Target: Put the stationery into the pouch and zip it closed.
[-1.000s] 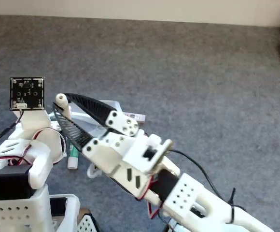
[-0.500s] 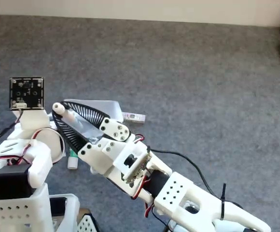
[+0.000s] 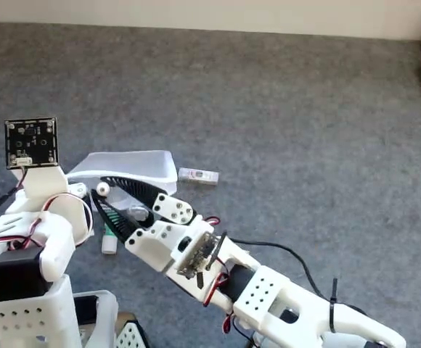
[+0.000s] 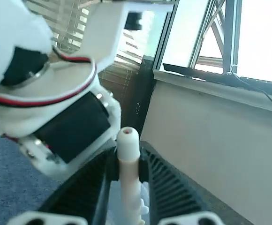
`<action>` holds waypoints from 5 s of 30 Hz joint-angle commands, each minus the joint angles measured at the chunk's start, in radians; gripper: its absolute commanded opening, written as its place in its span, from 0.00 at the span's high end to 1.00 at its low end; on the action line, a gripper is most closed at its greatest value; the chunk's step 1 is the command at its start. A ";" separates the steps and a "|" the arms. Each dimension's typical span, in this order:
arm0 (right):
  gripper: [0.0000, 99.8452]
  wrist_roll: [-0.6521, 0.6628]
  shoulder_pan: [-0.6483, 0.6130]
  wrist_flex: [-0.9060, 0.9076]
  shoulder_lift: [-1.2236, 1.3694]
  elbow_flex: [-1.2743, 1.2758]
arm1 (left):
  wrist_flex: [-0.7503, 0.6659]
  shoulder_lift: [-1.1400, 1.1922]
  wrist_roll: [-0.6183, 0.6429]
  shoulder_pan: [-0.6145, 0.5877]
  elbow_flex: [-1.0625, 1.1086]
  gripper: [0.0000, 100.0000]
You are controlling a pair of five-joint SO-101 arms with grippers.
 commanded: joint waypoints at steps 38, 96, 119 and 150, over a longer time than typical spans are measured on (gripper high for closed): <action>0.81 0.011 -0.015 0.449 -0.300 -0.012 | -0.100 0.010 0.023 -0.180 0.050 0.99; 0.81 -0.301 0.004 1.267 0.202 -0.344 | -0.146 0.013 0.107 -0.427 0.062 0.99; 0.83 -0.075 0.068 1.267 0.710 -0.595 | -0.170 0.008 0.106 -0.424 0.093 0.99; 0.90 0.009 0.067 1.689 0.774 -0.708 | -0.167 0.008 0.104 -0.424 0.094 0.99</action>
